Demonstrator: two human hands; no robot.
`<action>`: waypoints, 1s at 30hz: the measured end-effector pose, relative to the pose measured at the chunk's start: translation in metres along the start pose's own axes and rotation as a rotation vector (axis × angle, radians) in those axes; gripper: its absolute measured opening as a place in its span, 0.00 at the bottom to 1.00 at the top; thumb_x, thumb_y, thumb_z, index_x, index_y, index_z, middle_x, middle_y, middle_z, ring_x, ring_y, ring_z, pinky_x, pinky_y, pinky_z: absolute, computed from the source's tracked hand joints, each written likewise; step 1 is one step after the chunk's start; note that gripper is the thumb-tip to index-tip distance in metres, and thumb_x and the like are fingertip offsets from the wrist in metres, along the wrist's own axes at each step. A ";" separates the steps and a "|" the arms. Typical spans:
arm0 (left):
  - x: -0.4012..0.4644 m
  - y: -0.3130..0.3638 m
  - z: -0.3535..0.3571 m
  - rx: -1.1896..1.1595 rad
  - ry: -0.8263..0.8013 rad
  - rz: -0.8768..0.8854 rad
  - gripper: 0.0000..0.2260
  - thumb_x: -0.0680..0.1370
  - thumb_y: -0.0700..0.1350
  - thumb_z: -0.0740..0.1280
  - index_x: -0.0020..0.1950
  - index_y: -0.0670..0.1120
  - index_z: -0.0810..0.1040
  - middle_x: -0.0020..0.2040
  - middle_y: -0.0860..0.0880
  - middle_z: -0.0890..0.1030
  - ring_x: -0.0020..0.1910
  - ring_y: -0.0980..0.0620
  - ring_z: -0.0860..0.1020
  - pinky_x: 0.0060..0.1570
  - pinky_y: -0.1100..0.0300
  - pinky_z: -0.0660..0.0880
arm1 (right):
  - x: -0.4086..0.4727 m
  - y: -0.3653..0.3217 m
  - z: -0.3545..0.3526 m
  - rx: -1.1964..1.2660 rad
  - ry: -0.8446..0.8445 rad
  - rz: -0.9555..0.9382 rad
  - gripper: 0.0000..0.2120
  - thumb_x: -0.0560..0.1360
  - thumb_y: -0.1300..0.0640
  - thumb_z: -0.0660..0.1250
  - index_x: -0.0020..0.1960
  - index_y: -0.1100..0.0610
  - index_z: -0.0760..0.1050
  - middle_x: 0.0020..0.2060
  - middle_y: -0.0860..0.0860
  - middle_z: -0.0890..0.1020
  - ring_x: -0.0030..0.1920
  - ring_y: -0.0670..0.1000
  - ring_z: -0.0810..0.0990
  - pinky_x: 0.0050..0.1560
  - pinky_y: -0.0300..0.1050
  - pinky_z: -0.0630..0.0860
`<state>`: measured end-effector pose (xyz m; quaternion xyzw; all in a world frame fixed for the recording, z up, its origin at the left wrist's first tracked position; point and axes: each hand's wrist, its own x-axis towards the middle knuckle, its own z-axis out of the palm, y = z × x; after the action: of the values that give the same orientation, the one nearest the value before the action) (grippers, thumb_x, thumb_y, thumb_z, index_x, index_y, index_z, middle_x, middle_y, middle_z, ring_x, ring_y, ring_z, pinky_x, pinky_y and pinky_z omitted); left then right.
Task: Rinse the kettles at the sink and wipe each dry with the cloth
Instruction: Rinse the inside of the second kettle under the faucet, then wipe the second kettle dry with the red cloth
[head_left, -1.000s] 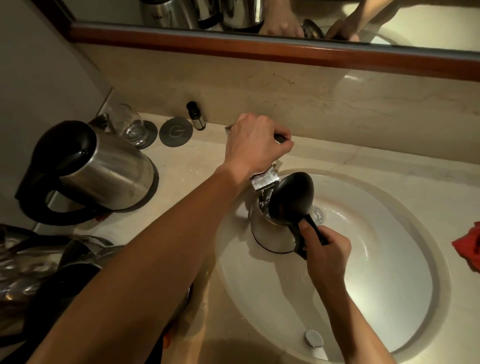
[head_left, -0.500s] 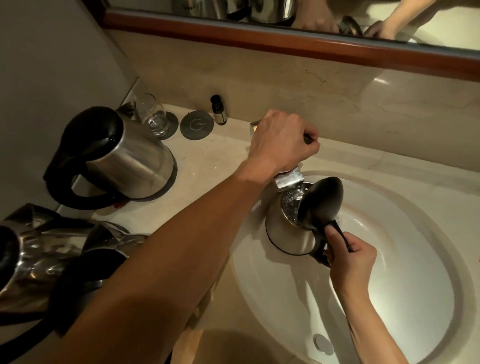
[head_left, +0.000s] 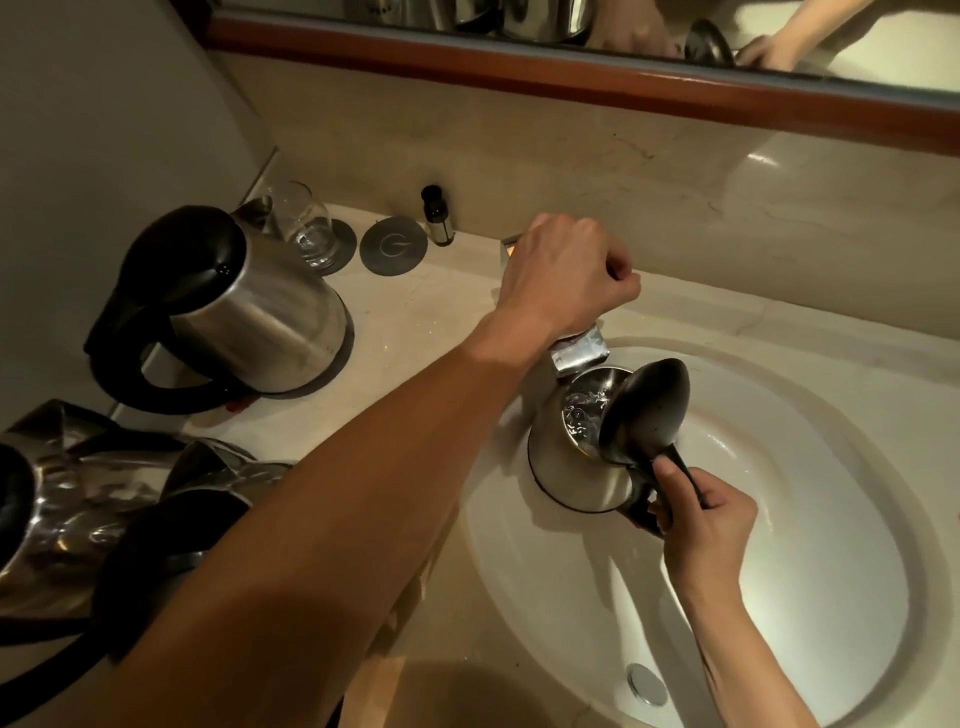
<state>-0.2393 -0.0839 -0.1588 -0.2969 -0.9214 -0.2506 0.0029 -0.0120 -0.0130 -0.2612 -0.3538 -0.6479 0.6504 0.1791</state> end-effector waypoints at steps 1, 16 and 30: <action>0.000 -0.001 0.001 -0.002 0.000 0.011 0.09 0.72 0.51 0.67 0.40 0.51 0.87 0.34 0.50 0.84 0.38 0.47 0.80 0.43 0.60 0.67 | -0.001 -0.002 -0.001 0.001 -0.001 -0.004 0.26 0.68 0.47 0.72 0.28 0.64 0.63 0.28 0.55 0.64 0.29 0.51 0.58 0.25 0.32 0.65; -0.043 0.046 -0.024 -0.276 -0.215 0.251 0.18 0.83 0.54 0.59 0.59 0.46 0.83 0.56 0.51 0.84 0.56 0.55 0.80 0.58 0.58 0.73 | -0.020 -0.035 -0.065 -0.027 -0.006 0.000 0.26 0.66 0.41 0.71 0.25 0.57 0.64 0.22 0.48 0.64 0.27 0.50 0.62 0.33 0.45 0.63; -0.095 0.215 -0.071 0.339 -0.407 1.046 0.31 0.68 0.68 0.68 0.63 0.48 0.77 0.67 0.43 0.75 0.63 0.44 0.73 0.59 0.48 0.74 | -0.057 -0.114 -0.180 -0.145 0.023 -0.212 0.24 0.67 0.40 0.71 0.25 0.57 0.71 0.20 0.46 0.67 0.25 0.42 0.63 0.28 0.38 0.60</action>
<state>-0.0528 -0.0186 -0.0127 -0.7499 -0.6616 -0.0027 -0.0034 0.1259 0.0874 -0.1220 -0.3028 -0.7248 0.5751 0.2286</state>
